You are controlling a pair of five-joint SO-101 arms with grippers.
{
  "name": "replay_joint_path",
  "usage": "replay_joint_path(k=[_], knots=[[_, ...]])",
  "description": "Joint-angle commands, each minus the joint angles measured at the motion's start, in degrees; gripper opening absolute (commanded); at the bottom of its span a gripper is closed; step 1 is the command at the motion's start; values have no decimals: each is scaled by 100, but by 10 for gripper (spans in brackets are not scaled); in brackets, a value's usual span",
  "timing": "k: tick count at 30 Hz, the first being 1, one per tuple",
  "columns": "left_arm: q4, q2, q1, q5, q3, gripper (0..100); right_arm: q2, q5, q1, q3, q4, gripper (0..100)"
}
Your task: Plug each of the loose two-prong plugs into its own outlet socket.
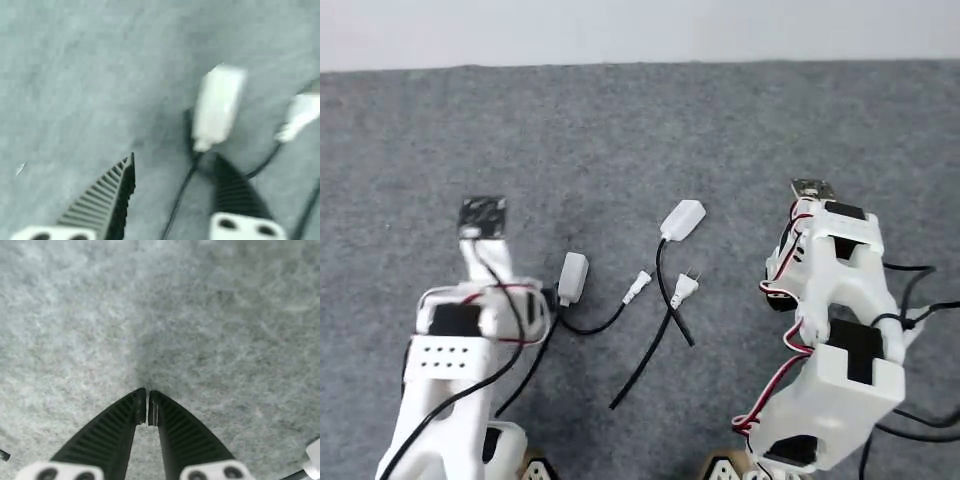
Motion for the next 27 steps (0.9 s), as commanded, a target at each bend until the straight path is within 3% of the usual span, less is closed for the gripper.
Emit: replay_joint_path(k=[1,6,9,16,27], knots=[[-554,-35,932,158,-462,29,-22,53,-57,-44,-57,14],[-1468,378,1785,158,-426,12,-22,35,-57,-44,-57,13],[-2127,1196,1890,158,-470,13,-22,35,-57,-44,-57,13],[-3015,2681,1319,123,-479,13,-22,44,-57,-44,-48,13],[-3033,2752,492,114,-426,13,-22,44,-57,-44,-48,14]])
